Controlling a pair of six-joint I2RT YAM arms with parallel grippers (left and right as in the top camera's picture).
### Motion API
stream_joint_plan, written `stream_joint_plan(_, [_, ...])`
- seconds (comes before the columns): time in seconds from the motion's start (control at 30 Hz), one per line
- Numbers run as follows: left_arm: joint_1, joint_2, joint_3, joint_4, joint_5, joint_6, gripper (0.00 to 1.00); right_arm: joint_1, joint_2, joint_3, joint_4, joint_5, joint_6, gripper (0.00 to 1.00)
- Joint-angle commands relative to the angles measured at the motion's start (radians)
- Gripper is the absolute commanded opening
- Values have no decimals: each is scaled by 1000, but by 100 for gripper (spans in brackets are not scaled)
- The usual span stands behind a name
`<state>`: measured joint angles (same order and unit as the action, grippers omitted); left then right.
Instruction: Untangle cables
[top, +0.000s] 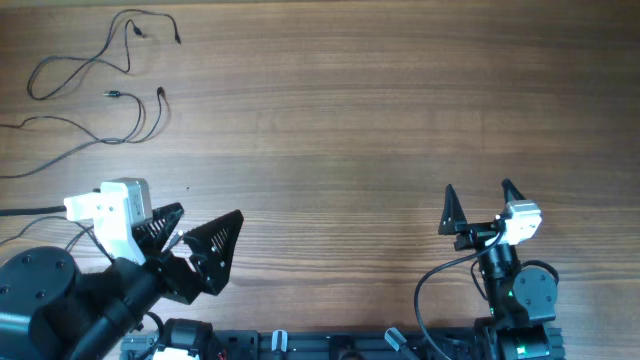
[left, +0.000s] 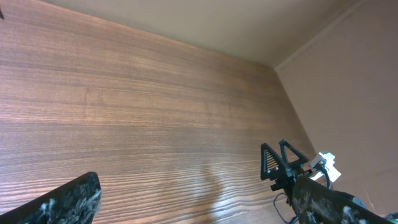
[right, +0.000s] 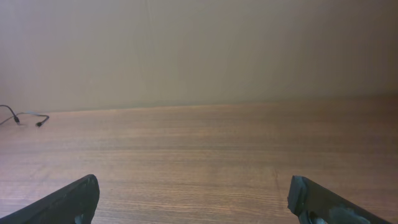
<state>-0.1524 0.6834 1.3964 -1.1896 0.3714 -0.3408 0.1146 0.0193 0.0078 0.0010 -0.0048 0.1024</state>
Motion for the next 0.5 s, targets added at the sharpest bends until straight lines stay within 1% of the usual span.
stream_joint_plan(0.0, [-3, 0, 6, 2, -3, 20, 100, -9, -16, -3, 2, -20, -25, 100])
stream_joint_plan(0.13, [-3, 0, 6, 2, -3, 20, 100, -14, -16, -3, -1, -31, -128, 100])
stream_joint_plan(0.3, [-3, 0, 6, 3, -3, 20, 100, -51, -16, -3, -2, -30, -131, 100])
stream_joint_plan(0.47, [-3, 0, 6, 3, -3, 20, 100, -68, -16, -3, -2, -31, -208, 100])
